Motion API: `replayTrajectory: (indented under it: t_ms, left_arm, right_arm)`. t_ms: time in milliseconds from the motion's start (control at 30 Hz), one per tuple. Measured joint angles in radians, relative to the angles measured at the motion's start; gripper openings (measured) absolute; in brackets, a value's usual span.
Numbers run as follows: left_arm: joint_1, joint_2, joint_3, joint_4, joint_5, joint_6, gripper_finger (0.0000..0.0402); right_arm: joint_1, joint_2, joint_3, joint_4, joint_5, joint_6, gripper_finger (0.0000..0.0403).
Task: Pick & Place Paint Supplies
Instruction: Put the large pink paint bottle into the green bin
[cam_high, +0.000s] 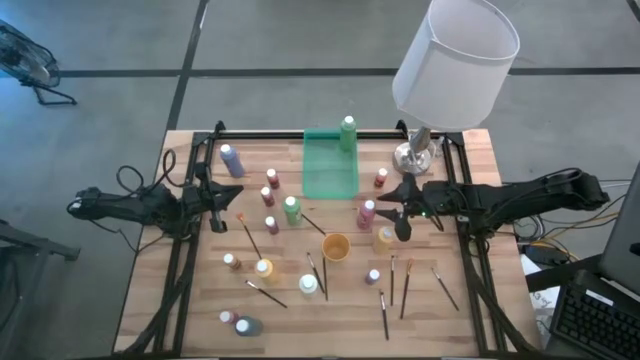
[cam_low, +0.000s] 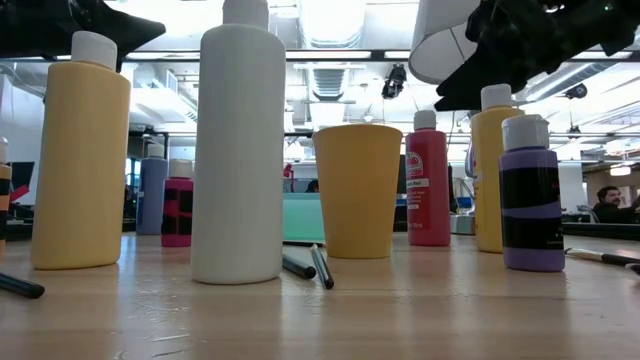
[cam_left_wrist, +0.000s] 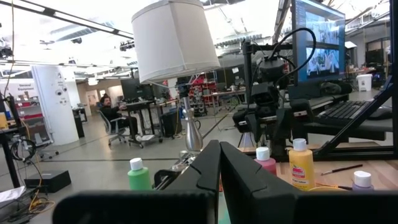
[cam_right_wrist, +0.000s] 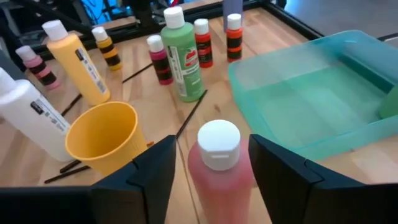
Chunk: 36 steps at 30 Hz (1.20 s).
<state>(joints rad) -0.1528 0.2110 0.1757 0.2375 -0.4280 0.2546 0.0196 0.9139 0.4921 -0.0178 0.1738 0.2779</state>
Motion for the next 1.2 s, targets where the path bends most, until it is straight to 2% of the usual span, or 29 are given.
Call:
replayTrajectory:
  t_ms: [400, 633, 800, 1033, 1200]
  left_arm:
    - [0.0, 0.0, 0.0, 0.0, 0.0, 0.0, 0.0016]
    - [0.0, 0.0, 0.0, 0.0, 0.0, 0.0, 0.0016]
    - [0.0, 0.0, 0.0, 0.0, 0.0, 0.0, 0.0016]
    - [0.0, 0.0, 0.0, 0.0, 0.0, 0.0, 0.0016]
    - [0.0, 0.0, 0.0, 0.0, 0.0, 0.0, 0.0016]
  right_arm:
    - [0.0, 0.124, 0.035, 0.001, 0.0, 0.01, 0.0244]
    - [-0.001, 0.195, 0.063, 0.018, 0.009, 0.014, 0.0255]
    - [-0.001, 0.215, 0.074, 0.024, 0.009, 0.014, 0.0232]
    - [-0.001, 0.211, 0.071, 0.017, 0.015, 0.005, 0.0179]
    - [-0.001, 0.219, 0.071, 0.021, 0.058, 0.0, 0.0136]
